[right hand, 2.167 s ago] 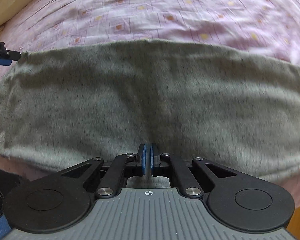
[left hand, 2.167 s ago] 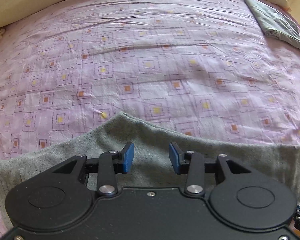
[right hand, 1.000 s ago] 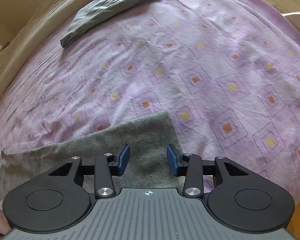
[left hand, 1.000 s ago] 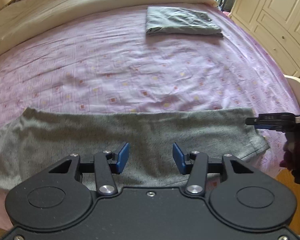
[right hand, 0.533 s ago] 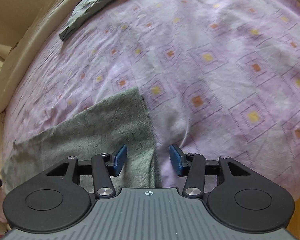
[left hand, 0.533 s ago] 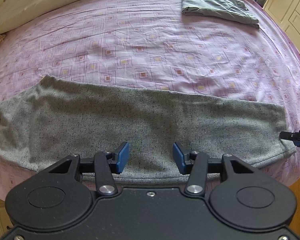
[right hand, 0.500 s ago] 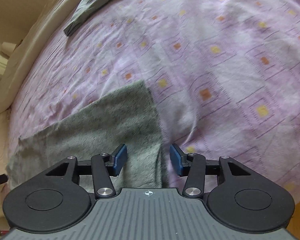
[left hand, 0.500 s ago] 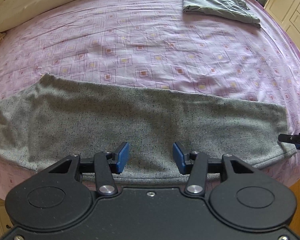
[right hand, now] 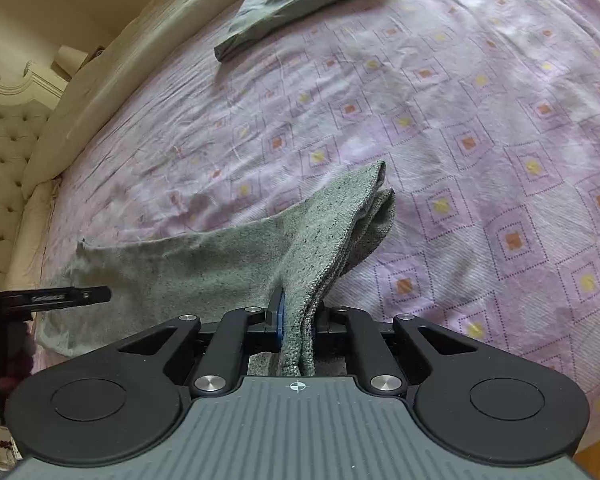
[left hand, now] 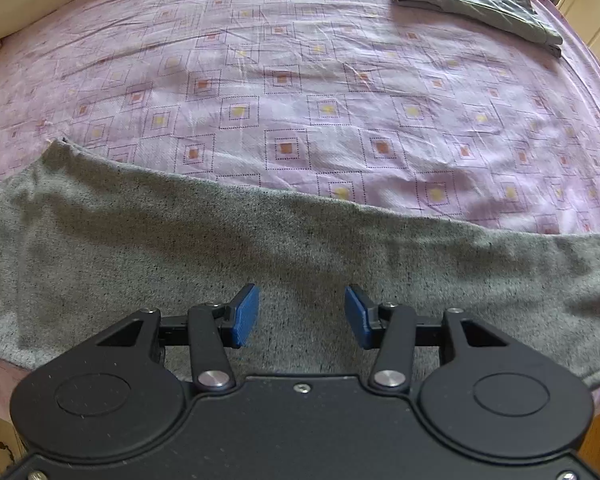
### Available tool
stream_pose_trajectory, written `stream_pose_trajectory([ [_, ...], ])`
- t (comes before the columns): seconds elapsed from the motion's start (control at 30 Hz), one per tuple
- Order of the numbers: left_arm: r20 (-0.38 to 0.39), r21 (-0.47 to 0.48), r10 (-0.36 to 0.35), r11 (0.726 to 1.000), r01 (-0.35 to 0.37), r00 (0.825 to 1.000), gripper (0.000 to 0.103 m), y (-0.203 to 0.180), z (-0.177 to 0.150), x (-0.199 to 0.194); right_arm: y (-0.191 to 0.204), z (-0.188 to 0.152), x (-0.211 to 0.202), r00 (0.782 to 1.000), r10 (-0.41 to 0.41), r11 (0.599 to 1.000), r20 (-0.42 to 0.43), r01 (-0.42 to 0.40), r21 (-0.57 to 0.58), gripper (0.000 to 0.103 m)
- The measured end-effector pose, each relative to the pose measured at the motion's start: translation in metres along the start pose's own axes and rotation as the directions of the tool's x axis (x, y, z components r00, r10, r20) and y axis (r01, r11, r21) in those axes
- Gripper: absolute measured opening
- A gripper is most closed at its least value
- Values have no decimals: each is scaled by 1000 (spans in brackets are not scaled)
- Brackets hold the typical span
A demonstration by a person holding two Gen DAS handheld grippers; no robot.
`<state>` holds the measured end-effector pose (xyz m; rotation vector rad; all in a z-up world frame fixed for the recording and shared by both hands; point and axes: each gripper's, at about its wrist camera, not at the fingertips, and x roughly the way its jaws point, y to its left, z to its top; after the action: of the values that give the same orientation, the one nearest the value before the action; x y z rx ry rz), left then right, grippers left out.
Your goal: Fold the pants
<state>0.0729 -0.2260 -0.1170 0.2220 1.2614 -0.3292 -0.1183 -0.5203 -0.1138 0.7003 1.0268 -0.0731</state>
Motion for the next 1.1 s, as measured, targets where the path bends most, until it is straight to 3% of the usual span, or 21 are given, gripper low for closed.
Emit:
stream_pose_trajectory([
  [0.27, -63, 30, 40, 999, -38, 997, 56, -12, 23, 54, 12, 5, -15, 1000, 17, 1000, 17, -17, -20, 11],
  [0.43, -35, 56, 54, 997, -52, 998, 55, -16, 23, 44, 18, 7, -21, 999, 38, 999, 31, -38, -2, 11],
  [0.6, -25, 75, -6, 997, 8, 1000, 54, -21, -9, 17, 25, 8, -22, 998, 45, 999, 42, -45, -5, 11],
  [0.77, -128, 114, -29, 993, 44, 991, 54, -33, -51, 28, 32, 6, -25, 997, 44, 999, 58, -44, -3, 11],
  [0.83, -131, 114, -30, 992, 46, 991, 54, -33, -65, 28, 35, 5, -26, 997, 39, 999, 65, -39, 2, 11],
  [1.1, -134, 165, -115, 977, 136, 984, 54, -13, -67, 16, 68, -4, -30, 993, -28, 1000, 116, 26, 17, 11],
])
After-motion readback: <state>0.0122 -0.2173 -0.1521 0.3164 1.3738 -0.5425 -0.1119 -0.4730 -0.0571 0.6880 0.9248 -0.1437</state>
